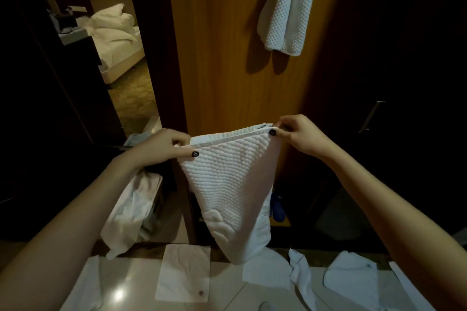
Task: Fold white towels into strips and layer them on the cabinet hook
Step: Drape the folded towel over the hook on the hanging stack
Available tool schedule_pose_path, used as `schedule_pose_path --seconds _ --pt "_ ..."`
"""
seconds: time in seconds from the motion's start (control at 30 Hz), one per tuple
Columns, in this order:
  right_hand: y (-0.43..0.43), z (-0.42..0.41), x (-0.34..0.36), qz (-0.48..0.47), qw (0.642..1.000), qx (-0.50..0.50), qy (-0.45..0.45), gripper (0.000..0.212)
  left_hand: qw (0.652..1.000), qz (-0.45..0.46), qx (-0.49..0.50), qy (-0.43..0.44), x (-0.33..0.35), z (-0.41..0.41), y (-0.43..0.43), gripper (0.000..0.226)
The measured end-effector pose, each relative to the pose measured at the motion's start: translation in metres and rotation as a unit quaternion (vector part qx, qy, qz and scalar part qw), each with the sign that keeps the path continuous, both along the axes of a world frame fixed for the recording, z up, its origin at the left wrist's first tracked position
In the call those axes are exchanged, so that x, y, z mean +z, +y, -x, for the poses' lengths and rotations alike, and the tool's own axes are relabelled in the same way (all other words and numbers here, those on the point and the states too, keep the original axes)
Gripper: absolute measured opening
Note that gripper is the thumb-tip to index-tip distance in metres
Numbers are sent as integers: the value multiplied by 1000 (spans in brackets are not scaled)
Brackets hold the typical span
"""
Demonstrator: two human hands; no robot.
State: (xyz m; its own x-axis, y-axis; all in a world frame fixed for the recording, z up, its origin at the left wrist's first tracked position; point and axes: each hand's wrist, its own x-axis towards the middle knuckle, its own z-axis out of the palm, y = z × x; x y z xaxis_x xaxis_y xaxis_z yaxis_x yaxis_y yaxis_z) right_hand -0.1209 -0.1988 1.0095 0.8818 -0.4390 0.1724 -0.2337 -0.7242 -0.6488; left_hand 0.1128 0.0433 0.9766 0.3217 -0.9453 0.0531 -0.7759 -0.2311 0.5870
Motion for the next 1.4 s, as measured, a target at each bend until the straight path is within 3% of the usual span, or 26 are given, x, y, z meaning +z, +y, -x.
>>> schedule_pose_path --seconds 0.1,0.2,0.3,0.43,0.5,0.63,0.9,1.03,1.13,1.3,1.4 --pt "-9 3 1 1 1000 -15 4 11 998 54 20 21 -8 4 -2 35" --pt "-18 5 8 9 999 -32 -12 11 989 114 70 70 -7 3 -5 16" --pt "-28 12 17 45 997 -66 -24 11 982 145 88 86 -5 5 -11 17" --pt "-33 20 20 100 989 -93 -47 21 954 250 125 109 0 6 -24 18" --pt "-34 24 21 86 991 -97 -32 21 946 268 144 111 5 6 -32 19" --pt "-36 29 17 42 995 -94 -2 20 942 271 158 121 22 8 -43 17" --pt "-19 8 28 83 992 -50 -79 23 948 241 200 -60 45 -4 -28 16" --pt "-13 -6 43 161 986 -16 -38 6 949 246 193 -42 43 -11 -20 19" --pt "-13 -13 48 231 973 -17 14 33 948 275 155 -34 43 -6 -14 22" --pt "-13 -7 38 224 970 -62 -76 20 945 296 140 -1 45 -1 -12 8" --pt "-8 -9 27 209 969 -78 -109 21 962 232 139 43 52 -7 -9 35"
